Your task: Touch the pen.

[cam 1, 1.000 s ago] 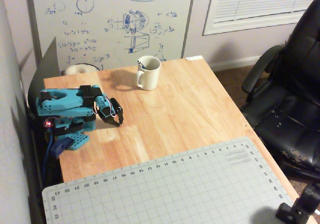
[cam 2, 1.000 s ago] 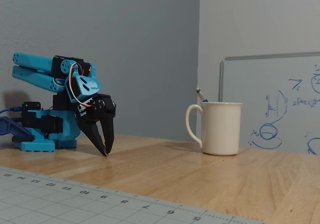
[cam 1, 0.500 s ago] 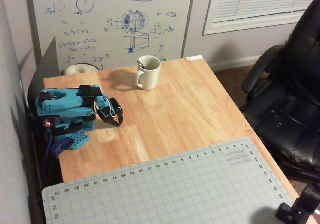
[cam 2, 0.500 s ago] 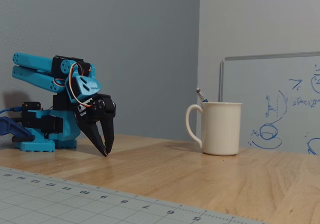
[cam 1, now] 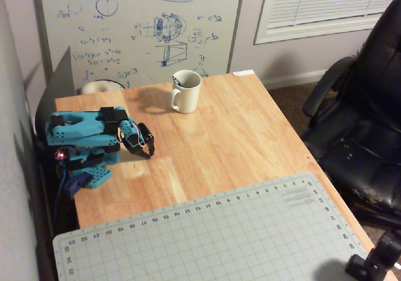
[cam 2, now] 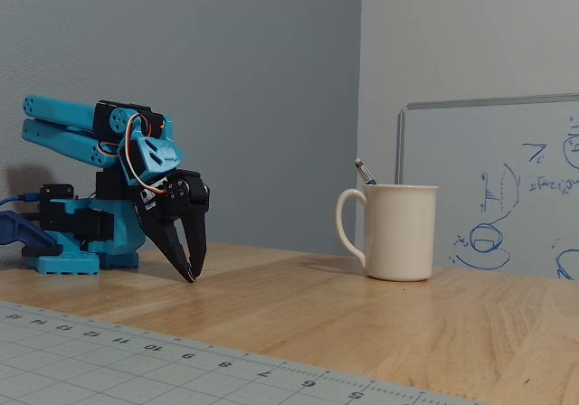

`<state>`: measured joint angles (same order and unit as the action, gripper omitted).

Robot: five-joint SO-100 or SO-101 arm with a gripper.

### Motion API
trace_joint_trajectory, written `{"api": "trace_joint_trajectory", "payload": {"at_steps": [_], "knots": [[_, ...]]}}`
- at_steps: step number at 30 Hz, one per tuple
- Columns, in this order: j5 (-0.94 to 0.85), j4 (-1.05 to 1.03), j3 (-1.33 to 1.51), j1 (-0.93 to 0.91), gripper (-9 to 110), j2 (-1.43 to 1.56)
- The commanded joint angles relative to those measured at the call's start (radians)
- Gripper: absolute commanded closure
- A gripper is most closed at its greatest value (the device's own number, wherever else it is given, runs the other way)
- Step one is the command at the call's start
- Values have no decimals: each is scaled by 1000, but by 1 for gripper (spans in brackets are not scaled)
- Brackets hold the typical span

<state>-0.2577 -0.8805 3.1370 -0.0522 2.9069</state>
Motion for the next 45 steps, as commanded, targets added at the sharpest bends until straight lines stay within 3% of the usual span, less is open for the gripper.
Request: {"api": "trace_joint_trajectory", "payload": {"at_steps": [1, 15, 24, 37, 45], "knots": [[-2, -2, 2, -6, 101, 0], [-17, 3, -60, 3, 101, 3], [2, -3, -245, 275, 101, -43], [78, -2, -900, 508, 101, -634], [109, -2, -1193, 572, 101, -851]]}}
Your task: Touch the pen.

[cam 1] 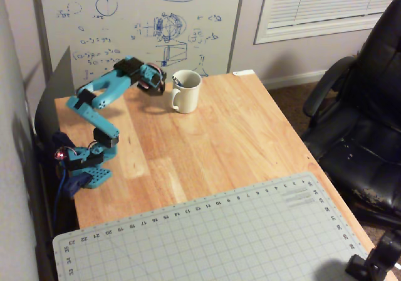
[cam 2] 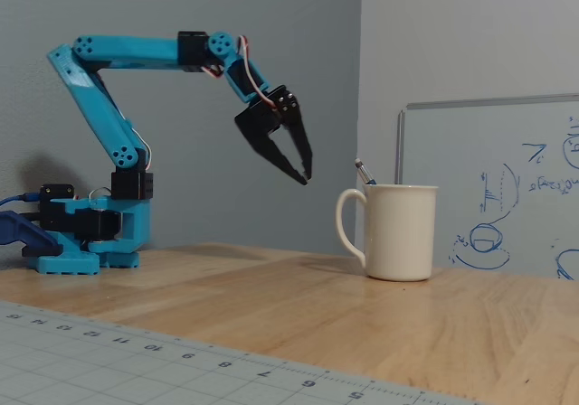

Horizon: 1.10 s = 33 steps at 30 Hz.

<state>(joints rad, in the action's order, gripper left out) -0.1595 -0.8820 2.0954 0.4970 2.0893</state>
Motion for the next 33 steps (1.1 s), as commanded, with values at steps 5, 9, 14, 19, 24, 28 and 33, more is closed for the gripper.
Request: {"api": "trace_joint_trajectory", "payload": {"at_steps": [5, 9, 14, 19, 24, 28, 33], "knots": [[21, 0, -235, 58, 101, -81], [44, 0, -285, 87, 101, -115], [67, 2, -376, 114, 101, -184], [69, 2, -482, 118, 101, -284], [69, 0, -525, 103, 101, -344], [75, -2, -523, 94, 101, -367], [67, -55, -534, 41, 101, -371]]}}
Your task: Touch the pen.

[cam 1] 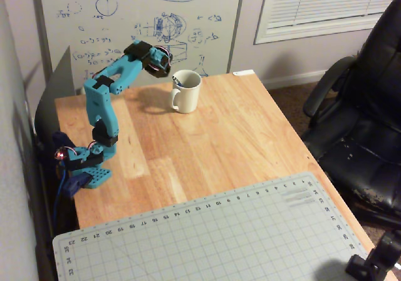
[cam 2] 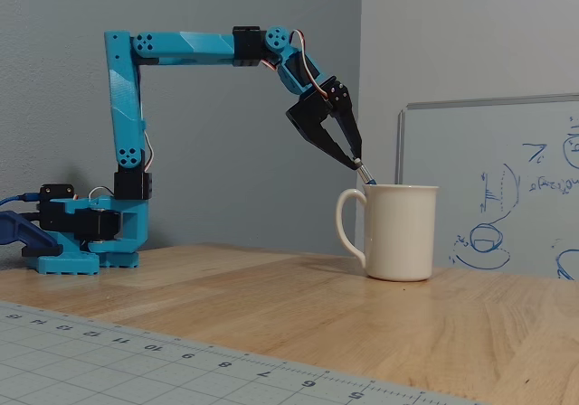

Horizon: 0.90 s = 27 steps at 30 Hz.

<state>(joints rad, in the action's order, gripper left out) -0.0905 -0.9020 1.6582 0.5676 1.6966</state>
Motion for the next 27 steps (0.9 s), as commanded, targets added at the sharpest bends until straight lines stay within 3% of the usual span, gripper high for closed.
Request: {"api": "trace_joint_trajectory", "payload": {"at_steps": [1, 14, 27], "knots": [[0, -57, -103, -31, 101, 25], [11, -212, -110, 2, 101, 150], [11, -204, -337, -2, 101, -18]]}}
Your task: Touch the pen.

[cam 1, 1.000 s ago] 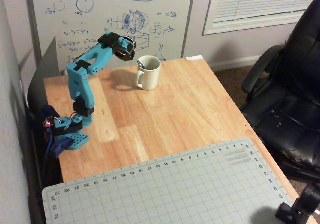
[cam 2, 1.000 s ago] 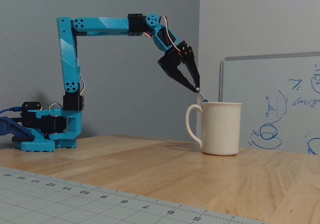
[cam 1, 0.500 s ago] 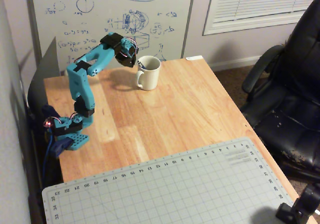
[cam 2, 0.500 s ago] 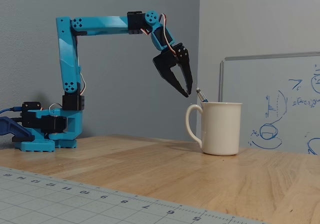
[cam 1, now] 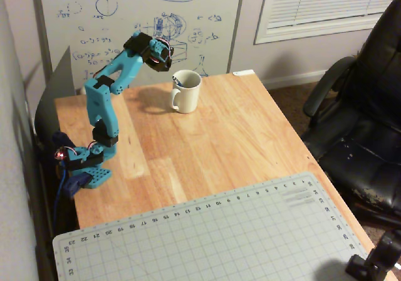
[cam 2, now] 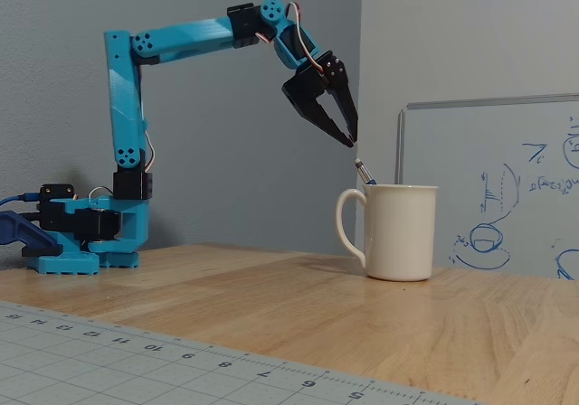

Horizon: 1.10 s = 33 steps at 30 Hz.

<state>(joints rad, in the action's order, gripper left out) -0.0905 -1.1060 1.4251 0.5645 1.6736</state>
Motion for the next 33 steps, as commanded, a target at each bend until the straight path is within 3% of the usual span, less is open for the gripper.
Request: {"api": "trace_joint_trajectory", "payload": {"at_steps": [1, 9, 33], "knots": [[11, 0, -107, -2, 101, -2], [-3, -37, -109, -84, 101, -25], [9, -86, -114, -84, 101, -28]]}}
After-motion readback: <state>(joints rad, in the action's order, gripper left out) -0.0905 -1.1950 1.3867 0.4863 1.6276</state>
